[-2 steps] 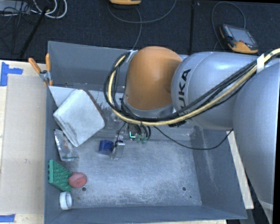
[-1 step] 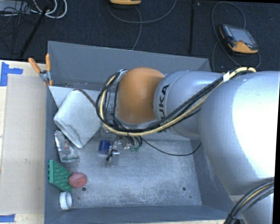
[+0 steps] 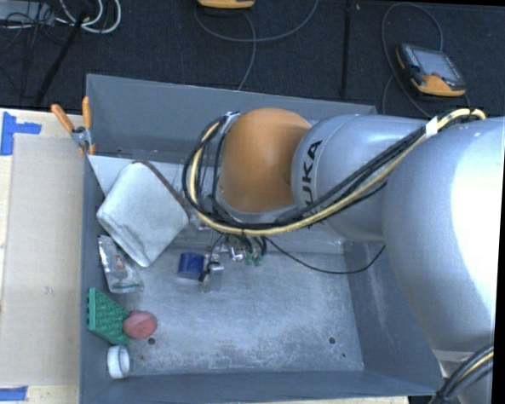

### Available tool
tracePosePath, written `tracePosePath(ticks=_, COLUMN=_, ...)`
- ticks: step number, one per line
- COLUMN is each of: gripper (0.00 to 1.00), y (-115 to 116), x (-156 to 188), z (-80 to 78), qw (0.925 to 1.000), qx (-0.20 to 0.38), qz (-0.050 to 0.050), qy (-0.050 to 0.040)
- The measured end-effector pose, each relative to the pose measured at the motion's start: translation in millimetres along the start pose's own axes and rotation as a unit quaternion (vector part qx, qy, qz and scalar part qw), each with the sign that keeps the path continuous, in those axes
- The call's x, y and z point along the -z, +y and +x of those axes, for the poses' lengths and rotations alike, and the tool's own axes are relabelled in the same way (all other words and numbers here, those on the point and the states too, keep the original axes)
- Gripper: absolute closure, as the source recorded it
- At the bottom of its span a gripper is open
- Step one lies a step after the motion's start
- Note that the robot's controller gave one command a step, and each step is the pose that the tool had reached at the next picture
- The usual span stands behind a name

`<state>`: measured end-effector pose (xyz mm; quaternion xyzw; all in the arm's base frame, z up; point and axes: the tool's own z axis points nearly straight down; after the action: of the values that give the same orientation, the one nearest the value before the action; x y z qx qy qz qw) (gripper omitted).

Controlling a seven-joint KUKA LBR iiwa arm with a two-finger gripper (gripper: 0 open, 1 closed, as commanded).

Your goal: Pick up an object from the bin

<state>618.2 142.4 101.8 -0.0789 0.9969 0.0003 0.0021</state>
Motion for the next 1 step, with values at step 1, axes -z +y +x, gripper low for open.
tracePosePath(ticks=1, gripper=0.00, y=1.8, x=10.0, z=-1.6, qw=0.9999, qx=0.014, qz=0.000, qy=0.0005)
